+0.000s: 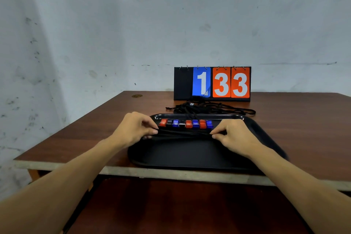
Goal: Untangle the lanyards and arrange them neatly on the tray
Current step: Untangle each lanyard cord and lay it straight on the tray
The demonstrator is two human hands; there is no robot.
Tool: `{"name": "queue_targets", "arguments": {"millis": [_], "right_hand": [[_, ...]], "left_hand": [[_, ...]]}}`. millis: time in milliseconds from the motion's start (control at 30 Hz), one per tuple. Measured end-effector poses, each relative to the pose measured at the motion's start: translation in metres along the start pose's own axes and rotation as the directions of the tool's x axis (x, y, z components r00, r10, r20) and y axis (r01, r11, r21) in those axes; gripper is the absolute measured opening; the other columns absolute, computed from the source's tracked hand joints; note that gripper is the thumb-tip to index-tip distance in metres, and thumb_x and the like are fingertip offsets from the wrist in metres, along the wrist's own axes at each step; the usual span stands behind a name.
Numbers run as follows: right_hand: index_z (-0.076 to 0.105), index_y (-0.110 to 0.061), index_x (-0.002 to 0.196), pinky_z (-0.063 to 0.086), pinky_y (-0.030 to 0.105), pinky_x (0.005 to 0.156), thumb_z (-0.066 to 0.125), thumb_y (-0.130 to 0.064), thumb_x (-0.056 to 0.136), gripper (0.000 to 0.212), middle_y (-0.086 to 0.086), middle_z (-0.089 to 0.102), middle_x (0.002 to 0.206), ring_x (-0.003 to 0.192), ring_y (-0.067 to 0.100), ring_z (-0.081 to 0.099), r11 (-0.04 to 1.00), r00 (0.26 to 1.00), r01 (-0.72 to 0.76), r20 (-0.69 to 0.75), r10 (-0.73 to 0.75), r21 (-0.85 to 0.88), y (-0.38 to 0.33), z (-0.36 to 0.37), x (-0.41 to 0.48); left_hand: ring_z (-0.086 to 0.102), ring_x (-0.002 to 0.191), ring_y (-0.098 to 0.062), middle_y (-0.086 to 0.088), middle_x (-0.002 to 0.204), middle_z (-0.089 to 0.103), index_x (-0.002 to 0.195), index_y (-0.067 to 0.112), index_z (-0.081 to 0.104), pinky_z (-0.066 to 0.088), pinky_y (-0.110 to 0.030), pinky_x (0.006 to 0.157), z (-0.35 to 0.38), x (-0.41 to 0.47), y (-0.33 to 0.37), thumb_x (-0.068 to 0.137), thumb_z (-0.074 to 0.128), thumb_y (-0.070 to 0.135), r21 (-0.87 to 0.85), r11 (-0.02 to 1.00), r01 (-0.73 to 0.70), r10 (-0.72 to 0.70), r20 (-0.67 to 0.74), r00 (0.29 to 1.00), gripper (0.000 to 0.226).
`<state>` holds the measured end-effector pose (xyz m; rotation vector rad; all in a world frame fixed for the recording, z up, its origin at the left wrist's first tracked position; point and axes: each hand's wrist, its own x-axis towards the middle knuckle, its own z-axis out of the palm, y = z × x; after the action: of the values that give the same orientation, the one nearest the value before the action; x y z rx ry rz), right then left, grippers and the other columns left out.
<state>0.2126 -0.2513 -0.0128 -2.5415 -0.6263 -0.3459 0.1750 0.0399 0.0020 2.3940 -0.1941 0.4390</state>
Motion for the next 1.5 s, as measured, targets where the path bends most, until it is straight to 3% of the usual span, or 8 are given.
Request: {"name": "queue_targets", "arguments": {"millis": [100,267,433,600,933,1167,1333,1500], "right_hand": [[0.073,-0.02,0.106,0.043,0.017,0.084,0.067,-0.018,0.087,0.02,-0.004,0.066,0.104,0.096,0.008,0.058,0.999,1.0,-0.002,0.006,0.003,-0.044,-0.002,0.001,0.0],[0.066,-0.025,0.091,0.044,0.012,0.069,0.07,-0.017,0.084,0.012,-0.011,0.062,0.083,0.079,0.006,0.059,1.0,1.0,0.0,-0.026,0.0,0.016,-0.003,0.003,-0.001],[0.064,-0.023,0.085,0.047,0.023,0.076,0.068,-0.018,0.086,0.007,-0.007,0.06,0.091,0.083,0.006,0.055,1.0,1.0,0.006,-0.027,-0.007,-0.017,-0.003,0.004,-0.001],[0.062,-0.021,0.087,0.05,0.028,0.08,0.066,-0.02,0.087,0.004,-0.004,0.059,0.096,0.086,0.009,0.055,1.0,0.999,-0.028,-0.021,0.027,-0.015,-0.001,0.006,0.003],[0.066,-0.017,0.089,0.053,0.033,0.08,0.062,-0.013,0.087,0.006,-0.001,0.06,0.098,0.084,0.01,0.056,0.999,0.998,-0.038,-0.058,0.039,0.029,0.004,0.01,0.004],[0.06,-0.022,0.088,0.054,0.036,0.08,0.065,-0.017,0.086,0.008,-0.006,0.061,0.092,0.084,0.01,0.058,0.996,0.994,-0.081,-0.067,0.083,0.043,0.003,0.009,0.002],[0.062,-0.022,0.085,0.052,0.032,0.082,0.065,-0.016,0.086,0.007,-0.005,0.06,0.092,0.088,0.01,0.056,0.99,0.991,-0.109,-0.063,0.115,0.087,0.0,0.005,-0.001],[0.063,-0.024,0.08,0.049,0.025,0.079,0.063,-0.015,0.086,0.011,-0.003,0.061,0.094,0.088,0.011,0.059,0.954,0.958,-0.186,-0.174,0.229,0.235,0.001,-0.004,0.005]], "left_hand": [[0.061,0.055,-0.001,0.01,0.064,0.066,0.08,0.017,0.075,0.044,-0.006,0.056,0.002,0.001,-0.003,0.08,0.072,0.008,0.125,0.992,-0.011,0.008,0.025,1.0,0.01],[0.055,0.069,-0.008,0.004,0.086,0.057,0.089,0.014,0.076,0.042,-0.017,0.069,0.007,-0.001,-0.012,0.087,0.063,0.005,0.253,0.965,-0.068,0.071,-0.003,0.997,0.016],[0.059,0.09,-0.017,0.003,0.097,0.06,0.1,0.019,0.075,0.045,-0.026,0.081,0.009,-0.001,-0.008,0.088,0.064,0.017,0.428,0.897,-0.112,0.114,0.02,0.993,0.016],[0.057,0.081,-0.008,0.004,0.092,0.064,0.095,0.02,0.073,0.046,-0.021,0.077,0.009,-0.003,-0.003,0.084,0.069,0.016,0.414,0.903,-0.118,0.127,0.004,0.992,0.012],[0.063,0.08,-0.018,0.002,0.095,0.06,0.093,0.017,0.076,0.049,-0.03,0.076,0.013,0.002,-0.005,0.084,0.065,0.016,0.513,0.849,-0.13,0.138,0.022,0.99,0.014],[0.063,0.085,-0.016,0.0,0.094,0.066,0.101,0.016,0.071,0.052,-0.031,0.082,0.014,0.004,-0.005,0.084,0.064,0.012,0.463,0.886,-0.029,0.033,-0.002,0.999,0.018],[0.057,0.082,-0.022,0.003,0.095,0.051,0.112,0.018,0.042,0.051,-0.041,0.078,0.007,-0.003,0.005,0.085,0.059,0.01,0.412,0.911,-0.028,-0.012,0.096,0.995,0.033],[0.049,0.083,-0.017,0.003,0.108,0.035,0.107,0.017,0.039,0.041,-0.028,0.071,0.004,0.01,0.031,0.084,0.058,0.011,0.341,0.936,-0.09,0.061,0.094,0.994,0.03]]}}
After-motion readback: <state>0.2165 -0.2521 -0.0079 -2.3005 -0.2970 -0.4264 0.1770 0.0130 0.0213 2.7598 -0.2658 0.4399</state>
